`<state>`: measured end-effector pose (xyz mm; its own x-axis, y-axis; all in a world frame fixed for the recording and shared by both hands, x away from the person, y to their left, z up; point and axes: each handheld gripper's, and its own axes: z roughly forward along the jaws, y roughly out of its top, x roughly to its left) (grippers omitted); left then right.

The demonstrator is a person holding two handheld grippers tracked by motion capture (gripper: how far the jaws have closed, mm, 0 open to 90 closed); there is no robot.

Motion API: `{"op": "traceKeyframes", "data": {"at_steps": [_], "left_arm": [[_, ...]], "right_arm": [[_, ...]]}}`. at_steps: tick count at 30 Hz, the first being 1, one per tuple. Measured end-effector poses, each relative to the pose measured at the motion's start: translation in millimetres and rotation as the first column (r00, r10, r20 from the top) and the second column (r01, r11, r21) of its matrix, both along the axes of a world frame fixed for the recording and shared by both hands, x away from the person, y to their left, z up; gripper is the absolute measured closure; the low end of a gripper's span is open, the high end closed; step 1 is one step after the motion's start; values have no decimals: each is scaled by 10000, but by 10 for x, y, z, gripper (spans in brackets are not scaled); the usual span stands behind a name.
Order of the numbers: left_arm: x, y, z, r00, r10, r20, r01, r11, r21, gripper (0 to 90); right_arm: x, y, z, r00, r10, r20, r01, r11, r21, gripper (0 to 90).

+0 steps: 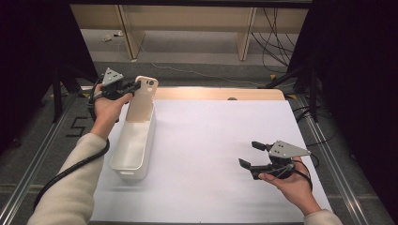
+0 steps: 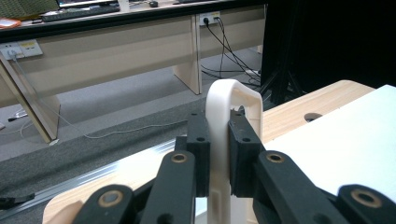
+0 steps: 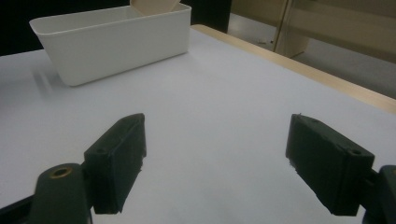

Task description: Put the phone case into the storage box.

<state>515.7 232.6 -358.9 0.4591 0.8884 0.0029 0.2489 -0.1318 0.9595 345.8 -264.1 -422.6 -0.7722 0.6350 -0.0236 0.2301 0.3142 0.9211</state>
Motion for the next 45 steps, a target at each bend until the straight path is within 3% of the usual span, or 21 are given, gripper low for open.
{"op": "traceKeyframes", "data": {"at_steps": [45], "left_arm": [[107,10,-151,9998,-45,-192,45,10000,4,809]], "right_arm": [[10,-6,-15,10000,4,-32,-4,10000,-28,214]]}}
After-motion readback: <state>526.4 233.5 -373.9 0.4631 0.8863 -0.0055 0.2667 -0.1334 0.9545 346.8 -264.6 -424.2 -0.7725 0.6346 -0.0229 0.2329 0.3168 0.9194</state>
